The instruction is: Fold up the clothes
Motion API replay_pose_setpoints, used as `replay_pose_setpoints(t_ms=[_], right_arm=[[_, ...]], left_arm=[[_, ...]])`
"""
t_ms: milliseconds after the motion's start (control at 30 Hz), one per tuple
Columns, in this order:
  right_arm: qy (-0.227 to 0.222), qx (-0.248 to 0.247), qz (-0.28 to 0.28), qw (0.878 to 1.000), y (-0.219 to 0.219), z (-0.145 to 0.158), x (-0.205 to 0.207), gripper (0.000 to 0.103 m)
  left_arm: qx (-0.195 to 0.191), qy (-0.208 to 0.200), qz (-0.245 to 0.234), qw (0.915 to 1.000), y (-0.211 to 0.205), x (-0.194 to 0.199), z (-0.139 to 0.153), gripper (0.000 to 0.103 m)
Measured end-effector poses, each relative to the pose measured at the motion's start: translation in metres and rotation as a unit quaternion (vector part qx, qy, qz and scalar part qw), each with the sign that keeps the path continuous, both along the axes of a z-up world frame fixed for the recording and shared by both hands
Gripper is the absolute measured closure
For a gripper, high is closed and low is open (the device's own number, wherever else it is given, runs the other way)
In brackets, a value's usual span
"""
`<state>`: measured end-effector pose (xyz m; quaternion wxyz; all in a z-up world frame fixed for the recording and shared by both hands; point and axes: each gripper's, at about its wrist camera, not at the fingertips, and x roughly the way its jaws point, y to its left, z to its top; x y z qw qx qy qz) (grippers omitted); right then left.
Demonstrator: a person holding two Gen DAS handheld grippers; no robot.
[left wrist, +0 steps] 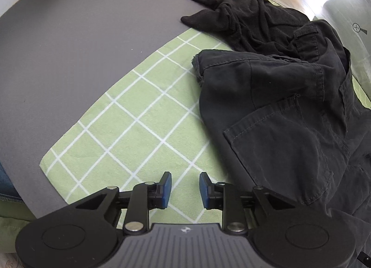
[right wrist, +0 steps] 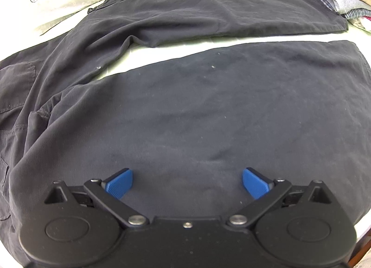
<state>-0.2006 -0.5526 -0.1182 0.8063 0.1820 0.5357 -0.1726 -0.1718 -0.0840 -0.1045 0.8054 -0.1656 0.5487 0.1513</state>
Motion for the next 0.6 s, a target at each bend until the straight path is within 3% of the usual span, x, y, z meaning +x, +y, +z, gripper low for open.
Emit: replay_pose_setpoints(t_ms=[367,500,600], right_arm=[[0.008,-0.048,-0.023,0.999,0.009,-0.006,-0.01,0.0],[-0.001,-0.054,-0.039,0.998,0.011,-0.006,-0.013,0.0],[-0.004,-0.059,-0.045,0.997,0.013,-0.006,-0.014,0.0]], left_arm=[[0.012,-0.006,-0.062,0.998,-0.002,0.047,-0.005,0.047],[0.011,-0.015,-0.082,0.9965,-0.001,0.057,-0.005,0.045],[-0.01,-0.031,-0.078,0.9964,0.007,0.06,-0.005,0.045]])
